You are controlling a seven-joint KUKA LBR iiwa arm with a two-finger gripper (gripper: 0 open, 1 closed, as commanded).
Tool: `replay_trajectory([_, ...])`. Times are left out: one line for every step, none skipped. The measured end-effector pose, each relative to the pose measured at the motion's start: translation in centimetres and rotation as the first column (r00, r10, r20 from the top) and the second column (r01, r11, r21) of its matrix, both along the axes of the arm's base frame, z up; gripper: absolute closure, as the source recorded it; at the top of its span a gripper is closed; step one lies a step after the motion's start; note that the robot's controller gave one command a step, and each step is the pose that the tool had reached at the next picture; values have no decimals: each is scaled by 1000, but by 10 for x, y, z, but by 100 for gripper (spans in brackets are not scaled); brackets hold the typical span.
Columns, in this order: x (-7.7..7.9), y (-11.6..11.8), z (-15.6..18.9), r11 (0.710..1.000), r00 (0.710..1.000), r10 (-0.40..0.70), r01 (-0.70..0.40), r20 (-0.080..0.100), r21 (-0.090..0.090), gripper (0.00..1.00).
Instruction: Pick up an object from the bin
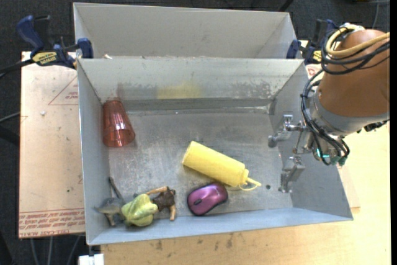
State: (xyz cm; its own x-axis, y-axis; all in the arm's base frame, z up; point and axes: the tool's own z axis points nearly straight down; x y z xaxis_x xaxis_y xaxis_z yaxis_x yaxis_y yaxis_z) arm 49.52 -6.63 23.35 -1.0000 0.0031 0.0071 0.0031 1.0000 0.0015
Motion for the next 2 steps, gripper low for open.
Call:
replay_trajectory([2,0,3,1000,1000,2,-2,8,-1,0])
replay_trajectory([17,20,-159,994,993,113,-113,15,-5,100])
